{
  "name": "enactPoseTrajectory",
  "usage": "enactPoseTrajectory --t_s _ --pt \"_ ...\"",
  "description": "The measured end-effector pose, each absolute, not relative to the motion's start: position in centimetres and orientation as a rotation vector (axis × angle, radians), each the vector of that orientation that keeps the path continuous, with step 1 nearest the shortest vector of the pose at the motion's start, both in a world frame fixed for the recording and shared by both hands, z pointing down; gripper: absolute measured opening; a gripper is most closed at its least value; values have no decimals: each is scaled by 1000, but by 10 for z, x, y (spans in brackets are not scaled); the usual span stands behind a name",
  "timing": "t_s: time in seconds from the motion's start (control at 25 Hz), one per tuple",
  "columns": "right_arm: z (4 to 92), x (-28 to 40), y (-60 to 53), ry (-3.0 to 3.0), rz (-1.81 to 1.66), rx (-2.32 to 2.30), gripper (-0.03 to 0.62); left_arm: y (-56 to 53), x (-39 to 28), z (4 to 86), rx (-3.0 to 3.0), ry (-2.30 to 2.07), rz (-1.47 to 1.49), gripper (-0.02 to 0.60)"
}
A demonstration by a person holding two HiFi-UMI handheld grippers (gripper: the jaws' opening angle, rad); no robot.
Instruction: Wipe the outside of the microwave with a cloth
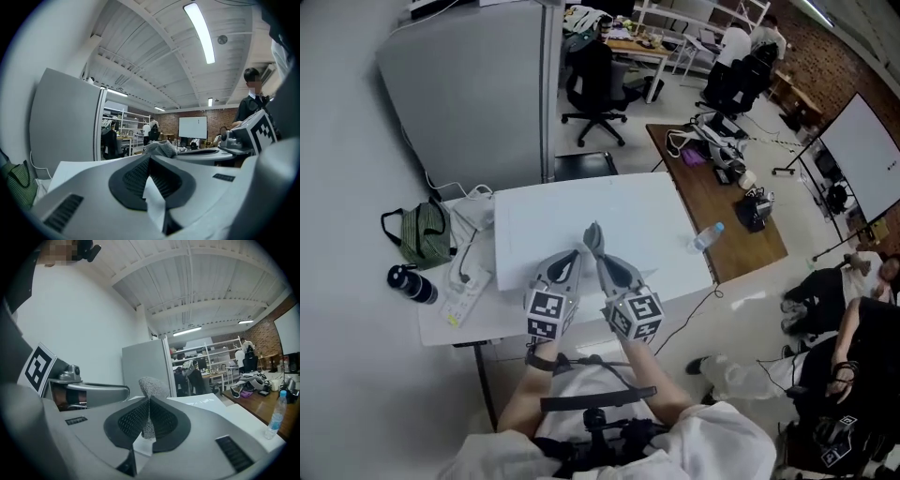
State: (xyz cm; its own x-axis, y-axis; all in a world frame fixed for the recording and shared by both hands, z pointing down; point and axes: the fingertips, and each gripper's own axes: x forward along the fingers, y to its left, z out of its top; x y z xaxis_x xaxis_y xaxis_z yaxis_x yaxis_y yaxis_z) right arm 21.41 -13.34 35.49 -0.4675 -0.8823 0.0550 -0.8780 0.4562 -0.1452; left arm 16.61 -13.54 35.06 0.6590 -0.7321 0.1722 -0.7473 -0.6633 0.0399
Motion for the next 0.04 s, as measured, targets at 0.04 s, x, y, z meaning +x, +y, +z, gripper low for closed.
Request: enactPoseTrajectory --t_s 0.04 --pt "355 212 -138 2659 -229 -1605 5 -140 164 352 2764 -1237 209 23"
